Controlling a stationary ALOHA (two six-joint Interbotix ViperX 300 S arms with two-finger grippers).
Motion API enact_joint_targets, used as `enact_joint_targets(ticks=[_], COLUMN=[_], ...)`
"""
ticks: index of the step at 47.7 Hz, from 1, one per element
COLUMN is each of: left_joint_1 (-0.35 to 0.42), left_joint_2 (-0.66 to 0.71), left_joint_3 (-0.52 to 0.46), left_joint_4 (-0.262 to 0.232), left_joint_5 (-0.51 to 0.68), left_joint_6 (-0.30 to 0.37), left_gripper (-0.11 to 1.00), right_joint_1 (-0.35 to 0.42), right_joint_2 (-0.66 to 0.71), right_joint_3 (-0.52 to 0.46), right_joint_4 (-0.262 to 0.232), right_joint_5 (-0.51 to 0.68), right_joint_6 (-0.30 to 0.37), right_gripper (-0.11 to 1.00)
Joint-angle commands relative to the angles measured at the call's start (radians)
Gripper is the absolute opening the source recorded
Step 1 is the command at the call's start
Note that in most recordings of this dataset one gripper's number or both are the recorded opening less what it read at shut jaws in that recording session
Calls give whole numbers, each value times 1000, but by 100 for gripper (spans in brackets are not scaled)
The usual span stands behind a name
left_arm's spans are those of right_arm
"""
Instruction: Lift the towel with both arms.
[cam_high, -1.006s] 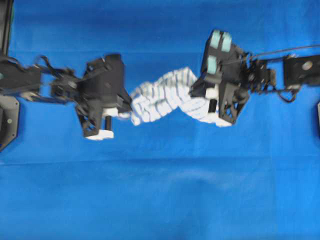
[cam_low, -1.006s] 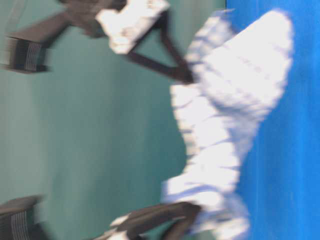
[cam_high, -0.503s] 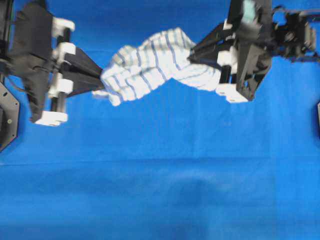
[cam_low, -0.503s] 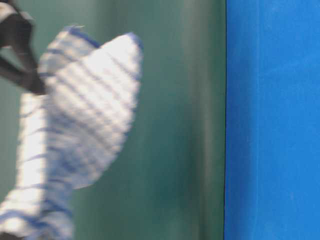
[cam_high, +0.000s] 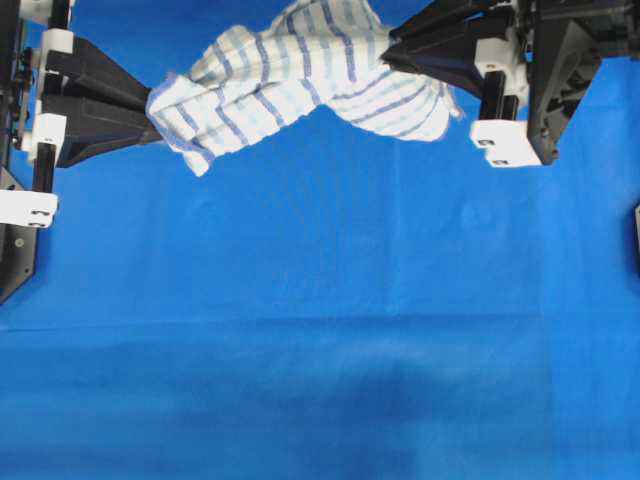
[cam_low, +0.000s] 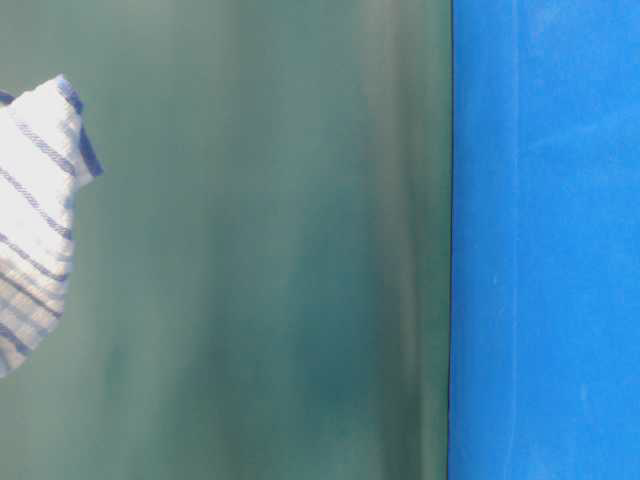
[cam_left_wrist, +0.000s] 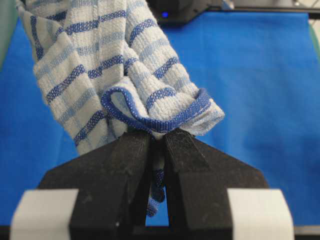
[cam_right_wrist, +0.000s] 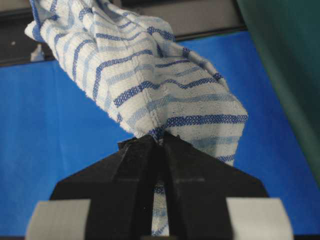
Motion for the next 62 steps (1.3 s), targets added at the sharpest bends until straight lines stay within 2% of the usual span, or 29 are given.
enact_joint_targets(ticks=[1,21,25,29,33,37,40,42,45,50,62], left_joint_1=[2,2,2,2,0,2,2,2,2,2,-8], left_joint_2=[0,2,2,-2,-5,-8,-8,-8,-6,2,46], left_joint_3=[-34,-32,-29,-29,-28,-26,-23,-21,-17,-9,49], left_joint_4=[2,3,2,3,2,2,3,2,2,2,2], left_joint_5=[-3,-17,-28,-38,-54,-57,-57,-57,-57,-57,-81], left_joint_6=[-2,2,0,-2,-2,2,2,0,-2,-3,-6], left_gripper=[3,4,7,24,49,75,88,89,87,87,87], right_joint_1=[3,5,5,5,5,5,5,5,5,5,6], right_joint_2=[-20,-20,-18,-18,-18,-14,-11,-11,-11,-11,-11], right_joint_3=[-25,-23,-23,-23,-21,-20,-17,-12,-6,2,77], right_joint_4=[-2,-2,-2,-2,-2,-2,-3,-3,-3,-3,6], right_joint_5=[-3,-5,-5,-6,-8,-5,-3,-3,-2,5,9], right_joint_6=[-2,-15,-26,-32,-28,-26,-26,-26,-26,-21,-9], right_gripper=[6,6,6,6,8,32,51,62,69,63,63])
